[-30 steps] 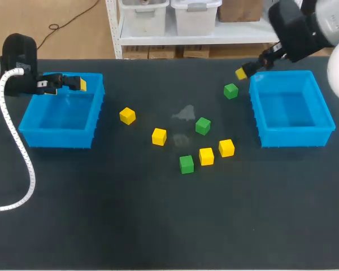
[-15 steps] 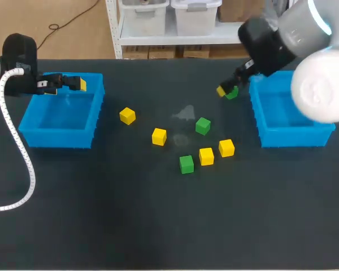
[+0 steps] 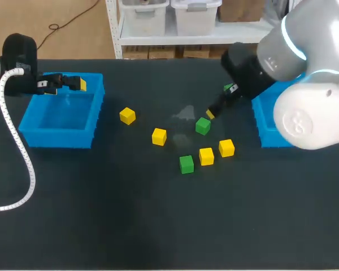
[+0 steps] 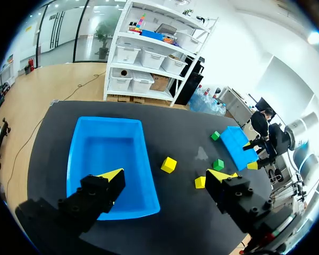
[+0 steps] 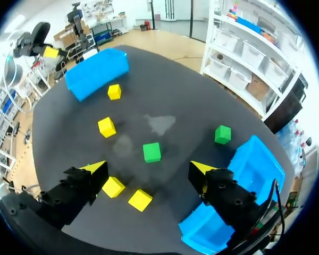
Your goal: Put the green cubes in the right bin and the yellow cubes in the left bin.
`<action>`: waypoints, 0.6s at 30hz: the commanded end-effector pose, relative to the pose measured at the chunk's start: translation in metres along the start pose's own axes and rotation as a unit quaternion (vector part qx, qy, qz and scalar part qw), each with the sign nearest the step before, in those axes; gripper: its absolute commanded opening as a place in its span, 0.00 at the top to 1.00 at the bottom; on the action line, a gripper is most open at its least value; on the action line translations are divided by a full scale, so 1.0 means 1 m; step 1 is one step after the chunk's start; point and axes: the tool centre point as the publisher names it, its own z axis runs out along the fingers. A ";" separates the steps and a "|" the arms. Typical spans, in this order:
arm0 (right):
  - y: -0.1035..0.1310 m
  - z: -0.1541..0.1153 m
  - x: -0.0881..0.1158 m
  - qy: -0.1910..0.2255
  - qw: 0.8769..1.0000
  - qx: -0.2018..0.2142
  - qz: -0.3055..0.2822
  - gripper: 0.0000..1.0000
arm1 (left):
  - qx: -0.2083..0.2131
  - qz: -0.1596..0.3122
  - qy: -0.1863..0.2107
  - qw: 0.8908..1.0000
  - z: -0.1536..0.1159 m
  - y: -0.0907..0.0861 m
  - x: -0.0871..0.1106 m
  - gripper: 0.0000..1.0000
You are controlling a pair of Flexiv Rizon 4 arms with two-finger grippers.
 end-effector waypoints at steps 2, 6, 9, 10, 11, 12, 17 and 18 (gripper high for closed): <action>0.003 0.006 0.001 0.015 1.000 0.018 -0.013 0.00 | 0.006 0.001 -0.004 1.000 0.001 0.003 0.001 0.00; 0.003 0.008 0.000 0.017 0.999 0.022 -0.015 0.00 | 0.006 0.001 -0.004 1.000 0.001 0.003 0.001 0.00; 0.004 0.010 -0.002 0.018 0.999 0.023 -0.015 0.00 | 0.006 0.001 -0.004 1.000 0.001 0.003 0.001 0.00; 0.004 0.010 -0.003 0.018 0.999 0.024 -0.015 0.00 | 0.006 0.001 -0.004 1.000 0.001 0.003 0.001 0.00; 0.004 0.010 -0.003 0.018 0.999 0.024 -0.016 0.00 | 0.006 0.001 -0.004 1.000 0.001 0.003 0.001 0.00; 0.004 0.010 -0.003 0.018 0.999 0.024 -0.015 0.00 | 0.006 0.001 -0.004 1.000 0.001 0.003 0.001 0.00; 0.003 0.009 -0.003 0.004 1.000 0.019 -0.017 0.00 | 0.006 0.001 -0.004 1.000 0.001 0.003 0.001 0.00; 0.002 0.007 -0.004 0.000 1.000 0.021 -0.014 0.00 | 0.006 0.001 -0.004 1.000 0.001 0.003 0.001 0.00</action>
